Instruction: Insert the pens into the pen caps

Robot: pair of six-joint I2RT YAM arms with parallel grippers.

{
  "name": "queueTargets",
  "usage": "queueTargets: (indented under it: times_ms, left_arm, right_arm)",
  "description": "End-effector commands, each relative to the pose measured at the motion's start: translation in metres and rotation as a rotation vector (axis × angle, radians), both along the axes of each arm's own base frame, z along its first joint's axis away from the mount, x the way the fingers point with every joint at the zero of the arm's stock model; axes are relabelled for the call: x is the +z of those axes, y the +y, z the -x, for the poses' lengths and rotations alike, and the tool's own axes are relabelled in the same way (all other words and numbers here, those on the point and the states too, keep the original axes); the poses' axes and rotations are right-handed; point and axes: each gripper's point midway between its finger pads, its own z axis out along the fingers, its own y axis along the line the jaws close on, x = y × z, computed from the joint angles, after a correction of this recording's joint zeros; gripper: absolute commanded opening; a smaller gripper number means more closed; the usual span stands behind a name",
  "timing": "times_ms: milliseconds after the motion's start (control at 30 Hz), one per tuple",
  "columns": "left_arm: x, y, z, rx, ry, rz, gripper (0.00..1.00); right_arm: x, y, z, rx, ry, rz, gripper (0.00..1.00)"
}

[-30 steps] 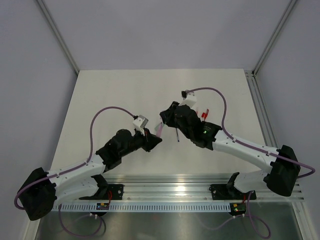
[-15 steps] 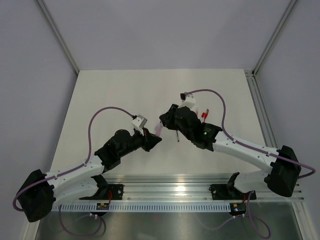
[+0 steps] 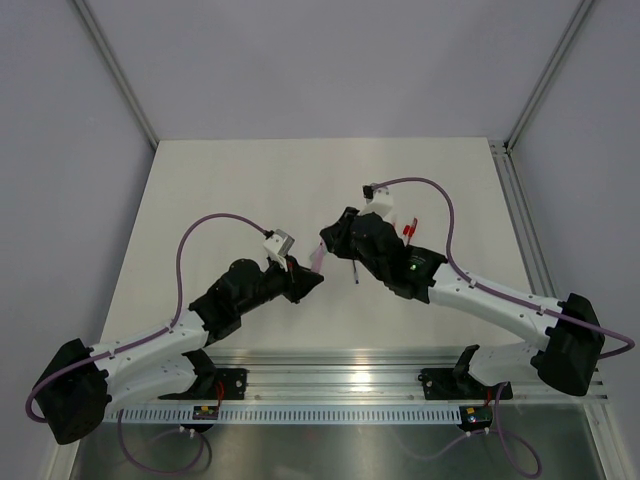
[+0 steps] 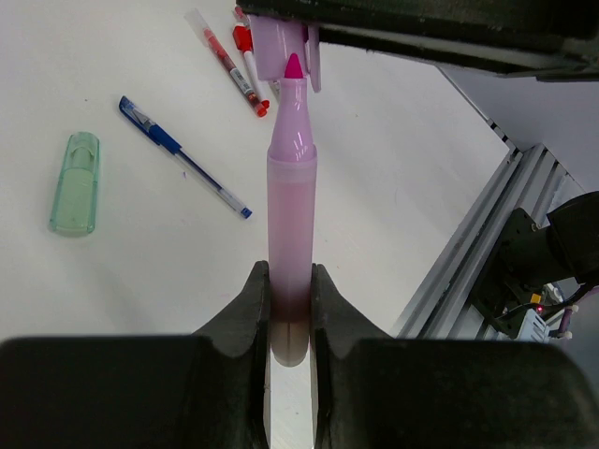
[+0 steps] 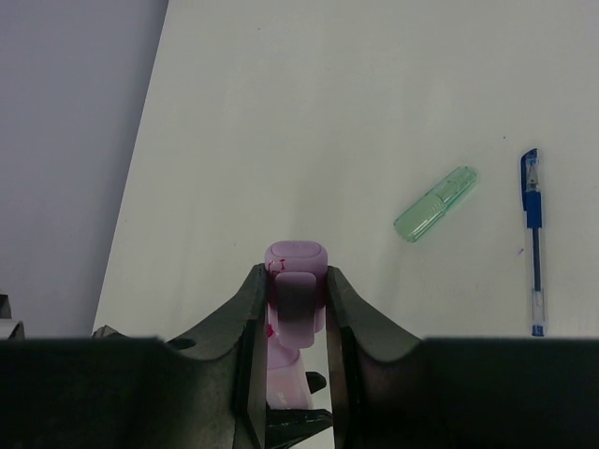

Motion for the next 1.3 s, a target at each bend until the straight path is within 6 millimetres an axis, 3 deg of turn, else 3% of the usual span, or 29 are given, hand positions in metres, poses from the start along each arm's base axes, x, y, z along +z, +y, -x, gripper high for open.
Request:
queueTargets:
  times_ms: [0,67,333,567,1000,1267]
  left_arm:
    - [0.019,-0.005,-0.004,-0.009,-0.064,0.039,0.0]
    - [0.02,-0.005,-0.004,-0.009,-0.067,0.04,0.0]
    - [0.02,-0.005,-0.004,-0.01,-0.065,0.043,0.0]
    - [0.018,-0.001,-0.008,0.023,-0.062,0.033,0.0]
    - [0.02,0.002,-0.01,0.048,-0.065,0.039,0.0]
    - [0.028,0.005,-0.011,0.071,-0.07,0.079,0.0]
  right_arm:
    - [0.042,0.003,-0.006,-0.027,-0.073,-0.065,0.0]
    - [0.049,0.003,-0.006,-0.027,-0.086,-0.077,0.0]
    - [0.043,0.007,-0.002,0.001,-0.067,-0.081,0.0]
    - [0.02,0.011,0.008,0.038,-0.017,-0.076,0.0]
    - [-0.002,0.016,0.022,0.065,0.015,-0.061,0.0]
    - [-0.02,0.029,0.044,0.105,0.021,-0.098,0.0]
